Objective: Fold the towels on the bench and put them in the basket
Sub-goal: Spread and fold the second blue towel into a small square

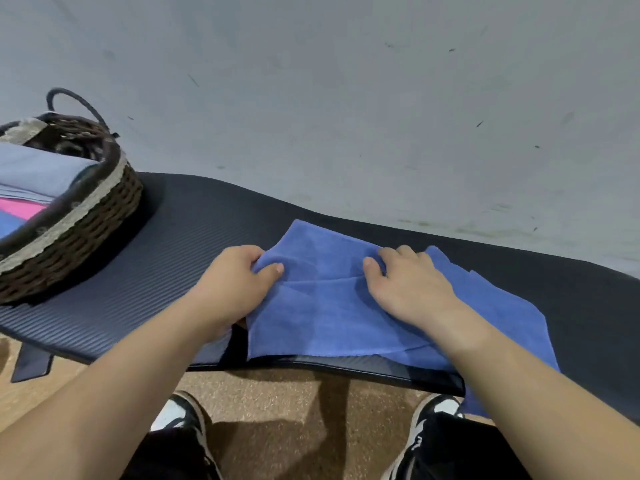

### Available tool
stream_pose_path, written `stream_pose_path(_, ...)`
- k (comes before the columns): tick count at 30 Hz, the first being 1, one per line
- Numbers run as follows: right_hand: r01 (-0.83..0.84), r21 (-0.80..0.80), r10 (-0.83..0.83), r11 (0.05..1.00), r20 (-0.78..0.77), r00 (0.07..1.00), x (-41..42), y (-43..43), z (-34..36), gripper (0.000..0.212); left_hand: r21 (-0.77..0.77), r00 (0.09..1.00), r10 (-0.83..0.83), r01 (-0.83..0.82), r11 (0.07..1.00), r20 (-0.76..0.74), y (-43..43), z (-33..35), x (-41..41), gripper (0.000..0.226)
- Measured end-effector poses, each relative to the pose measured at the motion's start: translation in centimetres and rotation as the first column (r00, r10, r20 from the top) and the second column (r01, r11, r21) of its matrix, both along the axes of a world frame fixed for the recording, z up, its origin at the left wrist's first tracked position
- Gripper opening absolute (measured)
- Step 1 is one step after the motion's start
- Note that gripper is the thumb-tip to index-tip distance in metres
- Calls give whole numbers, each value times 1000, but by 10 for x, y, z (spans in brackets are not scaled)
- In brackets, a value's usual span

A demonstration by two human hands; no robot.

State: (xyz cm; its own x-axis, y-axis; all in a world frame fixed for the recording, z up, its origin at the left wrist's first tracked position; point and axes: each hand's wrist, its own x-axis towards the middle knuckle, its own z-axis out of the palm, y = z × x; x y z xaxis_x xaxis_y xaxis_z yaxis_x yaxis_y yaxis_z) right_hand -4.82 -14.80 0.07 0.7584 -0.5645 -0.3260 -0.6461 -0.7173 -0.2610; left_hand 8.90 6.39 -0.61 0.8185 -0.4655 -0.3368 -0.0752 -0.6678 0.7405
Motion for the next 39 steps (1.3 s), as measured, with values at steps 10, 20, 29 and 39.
stream_pose_path(10, -154, 21, 155, 988, -178, 972, 15, 37, -38, 85, 339, 850, -323, 184, 923, 416, 22, -5, 10, 46)
stream_pose_path(20, -188, 5, 178, 982, -348, 920, -9, 33, -6, 99, 464, 789, -603, 494, 736, 117, -27, -35, -13, 99)
stream_pose_path(29, 18, 116, 32, 993, -416, 909, 5, 29, -18, 107, 421, 834, -525, 421, 803, 169, -5, -45, 15, 97)
stream_pose_path(39, -268, 235, 243, 934, 131, 961, 31, 31, -12, 75, 489, 823, -452, 254, 835, 345, 35, -51, 75, 112)
